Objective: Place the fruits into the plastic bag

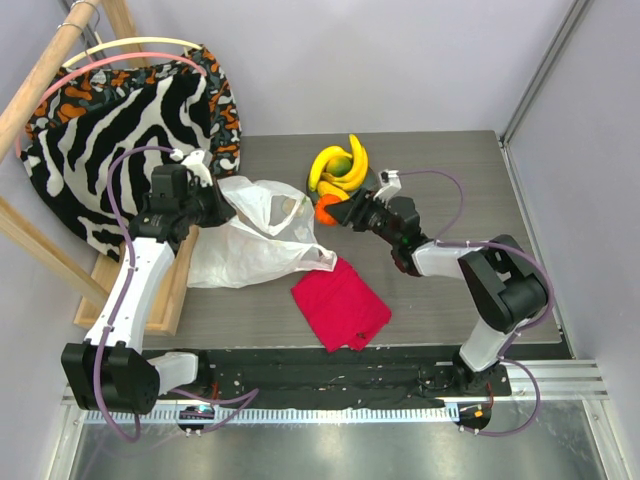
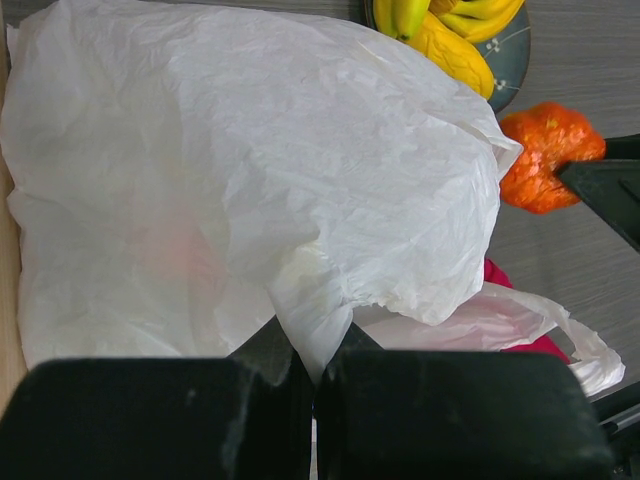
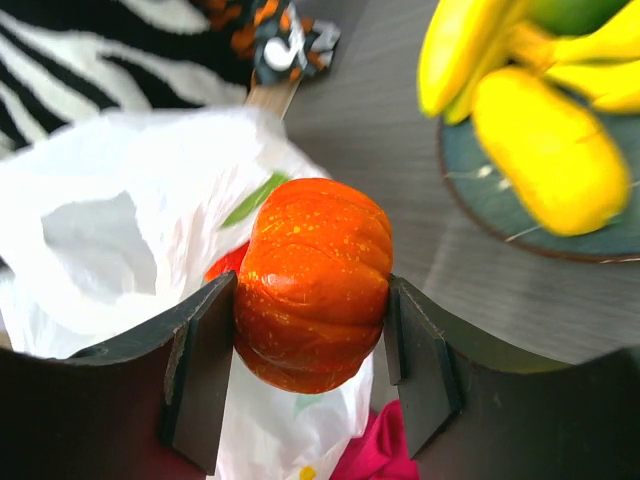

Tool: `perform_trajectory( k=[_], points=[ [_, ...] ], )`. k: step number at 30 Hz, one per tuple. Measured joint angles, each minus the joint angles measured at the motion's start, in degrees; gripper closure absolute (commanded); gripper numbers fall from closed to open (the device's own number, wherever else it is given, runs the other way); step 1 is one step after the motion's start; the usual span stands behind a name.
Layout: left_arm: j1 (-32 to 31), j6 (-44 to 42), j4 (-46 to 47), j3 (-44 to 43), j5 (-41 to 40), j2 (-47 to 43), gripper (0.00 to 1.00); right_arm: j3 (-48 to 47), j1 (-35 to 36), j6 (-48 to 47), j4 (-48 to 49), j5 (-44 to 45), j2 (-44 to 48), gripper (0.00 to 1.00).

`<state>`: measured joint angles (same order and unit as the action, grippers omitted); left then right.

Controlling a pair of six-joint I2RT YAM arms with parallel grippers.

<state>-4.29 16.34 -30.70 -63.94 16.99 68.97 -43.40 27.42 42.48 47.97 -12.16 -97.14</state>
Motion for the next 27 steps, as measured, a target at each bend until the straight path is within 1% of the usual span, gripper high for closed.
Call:
perform_trajectory(
  k=[7, 10, 15, 19, 24, 27],
  points=[
    [-0.5, 0.0, 0.0, 0.0, 0.2, 0.0, 1.00, 0.0, 3.8, -2.5, 0.3, -2.6, -1.0, 0.76],
    [-0.7, 0.0, 0.0, 0.0, 0.2, 0.0, 1.00, -1.0, 6.1, -3.7, -0.3, -2.9, -3.0, 0.76],
    [-0.9, 0.0, 0.0, 0.0, 0.2, 0.0, 1.00, -4.8, 9.6, -4.9, -1.4, -3.9, -8.5, 0.76],
    [-1.0, 0.0, 0.0, 0.0, 0.2, 0.1, 1.00, -8.2, 10.5, -5.1, -3.2, -5.0, -12.0, 0.76],
    [-1.3, 0.0, 0.0, 0.0, 0.2, 0.5, 1.00, -15.4, 12.1, -6.5, -7.3, -4.6, -15.8, 0.75],
    [-1.4, 0.0, 0.0, 0.0, 0.2, 0.6, 1.00, -18.4, 13.5, -6.7, -8.2, -4.6, -17.6, 0.75]
  ],
)
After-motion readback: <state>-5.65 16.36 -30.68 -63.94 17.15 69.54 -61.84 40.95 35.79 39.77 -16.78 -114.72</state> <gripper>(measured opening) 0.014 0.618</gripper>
